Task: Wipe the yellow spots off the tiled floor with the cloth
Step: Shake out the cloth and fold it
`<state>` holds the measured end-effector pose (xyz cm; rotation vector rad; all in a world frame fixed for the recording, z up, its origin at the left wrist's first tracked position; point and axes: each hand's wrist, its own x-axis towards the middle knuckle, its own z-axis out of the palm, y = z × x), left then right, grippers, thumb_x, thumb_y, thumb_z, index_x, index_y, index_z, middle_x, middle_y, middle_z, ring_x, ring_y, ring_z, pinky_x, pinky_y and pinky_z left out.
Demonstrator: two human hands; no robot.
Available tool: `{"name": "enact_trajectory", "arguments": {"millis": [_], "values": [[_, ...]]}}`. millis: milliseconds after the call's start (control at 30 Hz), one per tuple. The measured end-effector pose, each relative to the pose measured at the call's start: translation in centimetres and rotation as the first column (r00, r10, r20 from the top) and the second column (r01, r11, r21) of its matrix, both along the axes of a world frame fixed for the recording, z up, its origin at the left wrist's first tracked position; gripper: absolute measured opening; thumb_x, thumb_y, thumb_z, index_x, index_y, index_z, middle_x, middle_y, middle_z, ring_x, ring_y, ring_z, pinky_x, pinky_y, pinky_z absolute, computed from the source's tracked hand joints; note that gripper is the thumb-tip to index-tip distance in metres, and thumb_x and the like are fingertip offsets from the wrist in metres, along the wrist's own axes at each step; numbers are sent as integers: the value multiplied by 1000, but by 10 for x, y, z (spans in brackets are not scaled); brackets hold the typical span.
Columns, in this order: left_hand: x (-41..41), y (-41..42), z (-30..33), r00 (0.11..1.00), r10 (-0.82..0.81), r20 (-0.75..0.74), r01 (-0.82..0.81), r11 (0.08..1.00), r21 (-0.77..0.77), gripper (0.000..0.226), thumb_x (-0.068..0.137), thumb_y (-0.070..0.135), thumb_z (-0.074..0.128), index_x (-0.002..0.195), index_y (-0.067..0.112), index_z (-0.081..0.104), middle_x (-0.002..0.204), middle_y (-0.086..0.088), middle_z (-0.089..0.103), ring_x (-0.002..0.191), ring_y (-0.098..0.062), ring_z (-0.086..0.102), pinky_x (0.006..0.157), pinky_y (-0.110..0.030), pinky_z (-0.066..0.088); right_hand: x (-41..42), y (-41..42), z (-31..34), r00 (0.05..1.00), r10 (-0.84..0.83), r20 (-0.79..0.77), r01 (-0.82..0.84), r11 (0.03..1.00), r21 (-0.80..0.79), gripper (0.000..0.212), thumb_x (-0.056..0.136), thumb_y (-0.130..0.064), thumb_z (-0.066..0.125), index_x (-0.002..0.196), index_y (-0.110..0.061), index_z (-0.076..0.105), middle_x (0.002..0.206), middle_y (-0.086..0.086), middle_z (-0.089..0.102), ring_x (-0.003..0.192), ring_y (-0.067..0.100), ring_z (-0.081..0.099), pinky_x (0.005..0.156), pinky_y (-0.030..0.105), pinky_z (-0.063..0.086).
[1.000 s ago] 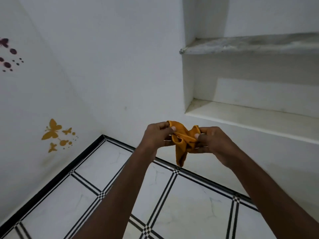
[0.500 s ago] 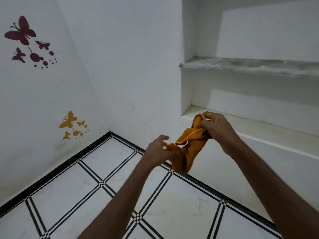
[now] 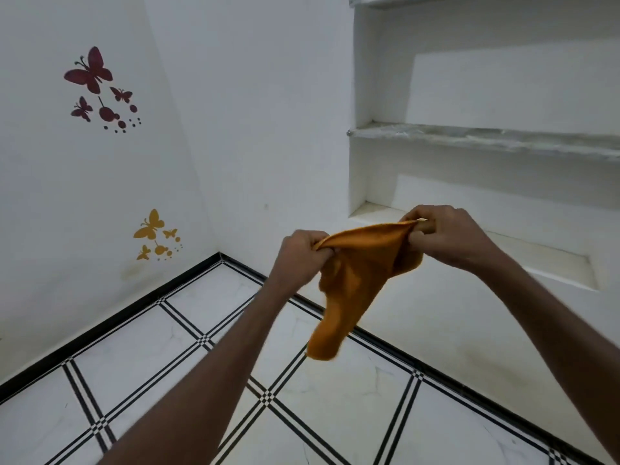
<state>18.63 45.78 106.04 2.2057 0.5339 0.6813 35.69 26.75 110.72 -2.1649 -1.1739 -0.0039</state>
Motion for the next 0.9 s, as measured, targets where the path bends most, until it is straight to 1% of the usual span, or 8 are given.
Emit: {"name": "enact_trajectory", "arguments": {"millis": [100, 233, 333, 433, 500, 567, 700, 900], "values": [[-28, -20, 20, 1000, -3, -17, 3, 1000, -17, 30, 93, 31, 66, 64, 24, 65, 58, 7, 60, 58, -8, 59, 59, -22, 49, -15, -34, -10, 947, -85, 309, 120, 988, -96, 18, 83, -23, 71, 101, -21, 70, 83, 0, 76, 79, 24, 66, 65, 28, 41], [-64, -51, 45, 999, -42, -22, 39, 992, -117, 25, 91, 41, 68, 69, 29, 69, 64, 11, 65, 70, -13, 65, 62, -24, 50, -33, -73, -16, 910, -132, 393, 196, 973, -126, 16, 82, -30, 72, 95, -21, 71, 88, 2, 69, 86, 22, 54, 68, 31, 39], [-80, -72, 73, 999, 8, 42, 2, 976, -219, 28, 87, 46, 71, 94, 20, 75, 90, -3, 74, 86, -22, 71, 72, -32, 60, -38, -103, -4, 985, -57, 160, 58, 998, -2, 19, 77, -37, 70, 80, -18, 69, 90, 7, 60, 95, 26, 53, 78, 38, 46], [-96, -86, 93, 987, -86, 137, 144, 851, -505, 51, 84, 51, 73, 119, 13, 68, 113, -11, 74, 103, -31, 71, 88, -44, 60, -41, -121, 19, 961, 74, -266, -29, 985, 170, 28, 95, -26, 62, 76, -4, 60, 74, 11, 52, 75, 25, 53, 64, 33, 44], [-109, -99, 75, 970, -239, -42, 166, 783, -600, 60, 83, 48, 74, 132, 16, 57, 125, -8, 69, 113, -30, 67, 93, -48, 56, -44, -122, 28, 910, 88, -404, 11, 972, 234, 25, 100, -27, 56, 85, -7, 61, 74, 12, 47, 69, 26, 52, 60, 34, 46], [-122, -123, 36, 943, -266, -199, 77, 759, -647, 56, 83, 30, 79, 130, 14, 52, 127, -7, 64, 116, -30, 64, 93, -46, 55, -47, -125, 31, 901, 46, -432, 42, 980, 193, 24, 99, -29, 55, 87, -10, 62, 70, 10, 48, 65, 24, 51, 58, 32, 44], [-132, -151, -4, 977, -206, -50, 125, 752, -647, 43, 89, 21, 72, 131, 12, 62, 120, -11, 71, 106, -30, 68, 81, -39, 59, -44, -147, 27, 930, -4, -368, 7, 1000, 7, 26, 98, -31, 58, 84, -10, 65, 71, 9, 54, 62, 20, 50, 55, 28, 40], [-120, -195, 34, 998, -56, -32, 26, 800, -599, 23, 92, 27, 69, 114, 24, 70, 113, -7, 74, 107, -29, 69, 92, -43, 57, -19, -184, 33, 884, -10, -467, 91, 984, 152, 25, 92, -32, 69, 94, -6, 69, 89, 12, 64, 81, 26, 61, 69, 34, 50]]}}
